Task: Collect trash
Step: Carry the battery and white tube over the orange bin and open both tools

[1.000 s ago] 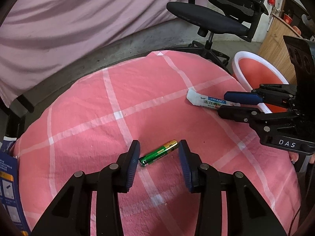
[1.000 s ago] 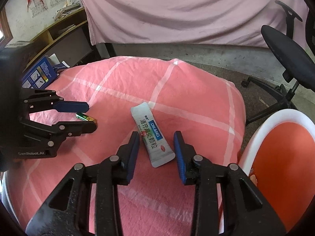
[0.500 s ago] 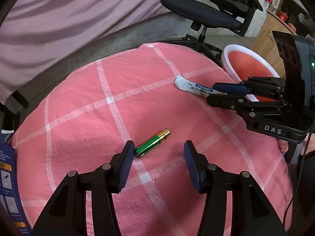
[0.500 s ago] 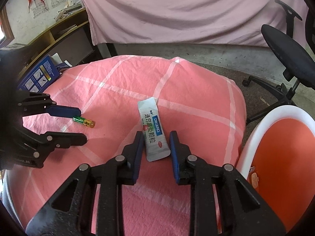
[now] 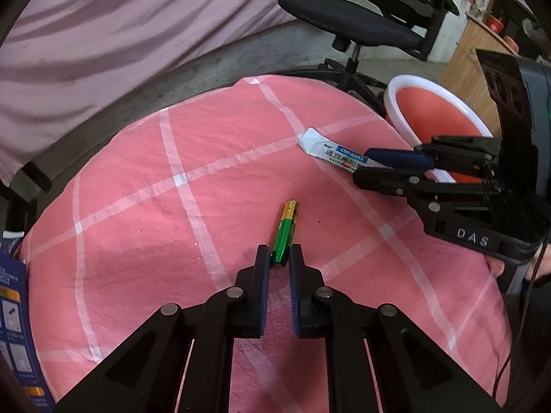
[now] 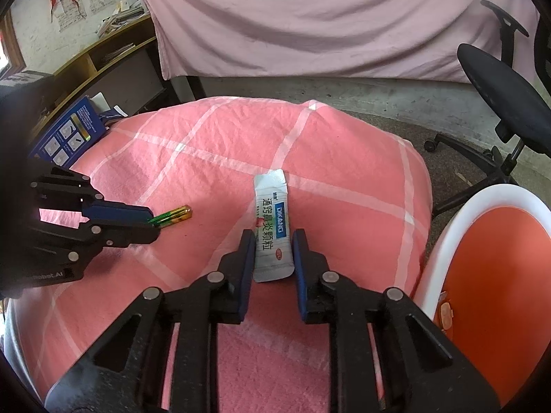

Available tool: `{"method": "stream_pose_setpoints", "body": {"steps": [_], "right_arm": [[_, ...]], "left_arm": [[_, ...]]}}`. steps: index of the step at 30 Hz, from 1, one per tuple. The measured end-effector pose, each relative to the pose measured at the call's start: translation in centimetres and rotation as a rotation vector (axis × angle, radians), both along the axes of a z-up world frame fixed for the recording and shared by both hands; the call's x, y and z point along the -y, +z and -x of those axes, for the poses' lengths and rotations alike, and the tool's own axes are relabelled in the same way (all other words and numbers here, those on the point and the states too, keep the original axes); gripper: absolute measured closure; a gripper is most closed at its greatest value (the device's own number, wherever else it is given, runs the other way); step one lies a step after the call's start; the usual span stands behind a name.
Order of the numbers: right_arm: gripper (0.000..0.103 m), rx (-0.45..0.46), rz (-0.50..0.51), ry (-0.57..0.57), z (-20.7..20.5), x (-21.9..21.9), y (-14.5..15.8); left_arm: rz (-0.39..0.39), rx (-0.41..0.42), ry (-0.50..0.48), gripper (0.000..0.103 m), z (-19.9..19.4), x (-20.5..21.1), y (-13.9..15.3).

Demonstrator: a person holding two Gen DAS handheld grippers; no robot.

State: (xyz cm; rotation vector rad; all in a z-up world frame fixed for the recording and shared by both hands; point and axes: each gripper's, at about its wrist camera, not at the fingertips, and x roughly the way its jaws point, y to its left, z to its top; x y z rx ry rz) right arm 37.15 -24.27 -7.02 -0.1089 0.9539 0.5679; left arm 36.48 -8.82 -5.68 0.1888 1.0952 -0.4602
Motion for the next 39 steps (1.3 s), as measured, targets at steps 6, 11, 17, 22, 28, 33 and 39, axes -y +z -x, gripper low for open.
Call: {"method": "stream_pose_setpoints", "body": {"steps": [6,11,17,22,28,33,39], "right_arm": [[0.064,0.052,-0.019,-0.021,0.9,0.5,0.7],[0.064,0.182,-0.094,-0.076,2.5,2.3,3.0],[0.064,0.339,-0.175,-0.111,4.7,4.0,6.2],[0.064,0.337,-0.174,-0.115,5.1,4.2,6.4],[0.064,0.372,-0.196,-0.137,5.8,5.2,7.1],[0.064,0.477,-0.23,-0.184,7.4,6.5,8.7],[0.064,0.649,-0.273,-0.283,10.1,9.1,11.2]], "left_arm": [[0.1,0.059,0.113,0.096,1.5,-0.6,0.5],[0.241,0.181,0.248,0.096,3.5,-1.4,2.6],[0.268,0.268,0.264,0.096,4.3,0.0,4.8],[0.223,0.257,0.259,0.096,4.4,0.2,4.8],[0.237,0.337,0.268,0.096,5.7,0.2,6.0],[0.281,0.476,0.244,0.096,7.4,1.6,8.9],[0.345,0.65,0.181,0.096,9.2,4.8,12.5]]}}
